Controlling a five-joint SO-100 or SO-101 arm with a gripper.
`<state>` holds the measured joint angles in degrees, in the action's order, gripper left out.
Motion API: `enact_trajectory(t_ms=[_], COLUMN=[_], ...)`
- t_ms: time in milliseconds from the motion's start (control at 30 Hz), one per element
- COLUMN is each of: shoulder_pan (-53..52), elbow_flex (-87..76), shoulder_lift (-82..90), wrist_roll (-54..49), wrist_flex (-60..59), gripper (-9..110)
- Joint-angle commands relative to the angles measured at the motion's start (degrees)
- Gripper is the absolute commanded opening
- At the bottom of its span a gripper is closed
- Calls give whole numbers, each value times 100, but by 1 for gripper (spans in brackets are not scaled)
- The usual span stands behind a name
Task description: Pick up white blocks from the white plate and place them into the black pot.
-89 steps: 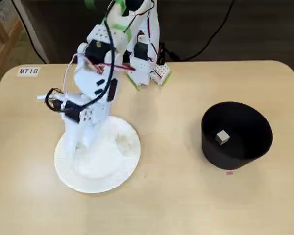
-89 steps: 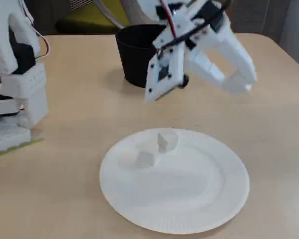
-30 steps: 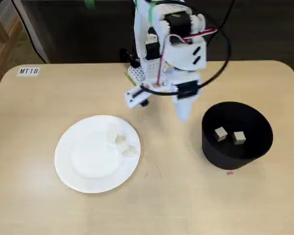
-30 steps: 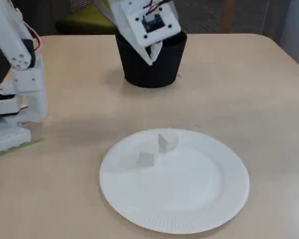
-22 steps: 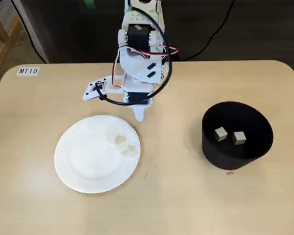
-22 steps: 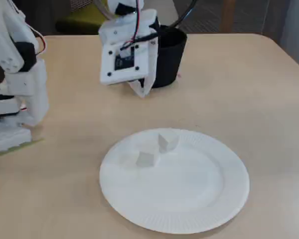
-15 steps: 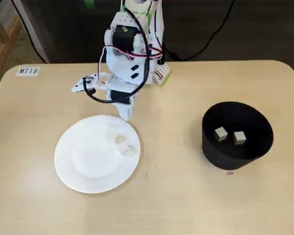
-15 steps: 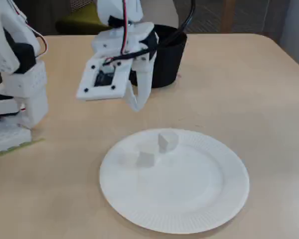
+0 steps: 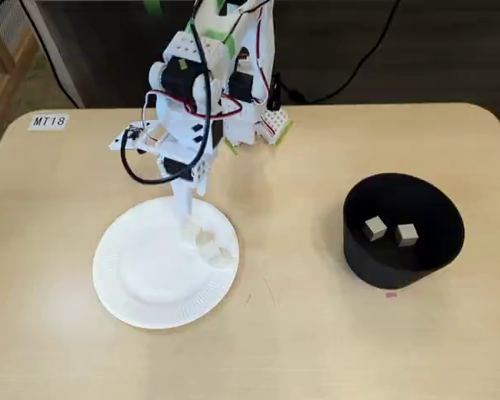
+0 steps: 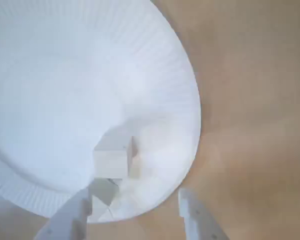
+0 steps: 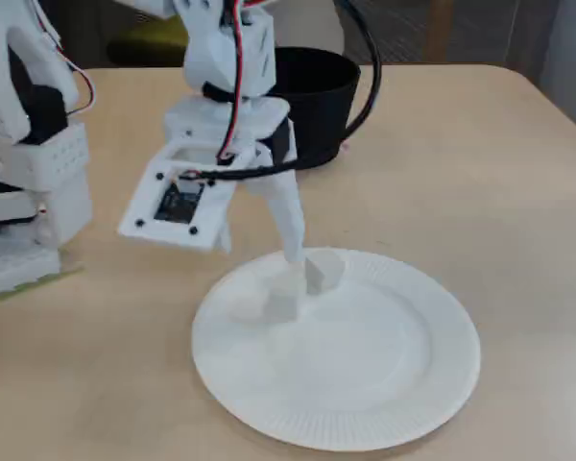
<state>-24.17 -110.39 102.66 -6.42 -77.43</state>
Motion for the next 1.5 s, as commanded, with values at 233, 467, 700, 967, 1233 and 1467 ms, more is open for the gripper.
enact_trajectory(t_ms=[233, 467, 700, 967, 1233, 1467], shoulder_pan=[-70, -53, -9, 0, 53, 62], elbow_flex=[483, 861, 1266, 1705, 1775, 1881], shoulder_lift=[-378, -826, -1424, -2013, -2417, -2619], wrist_roll=[-35, 53, 62, -62, 97, 466], wrist_flex=[114, -18, -53, -343, -53, 413], gripper=[32, 33, 32, 33, 25, -2])
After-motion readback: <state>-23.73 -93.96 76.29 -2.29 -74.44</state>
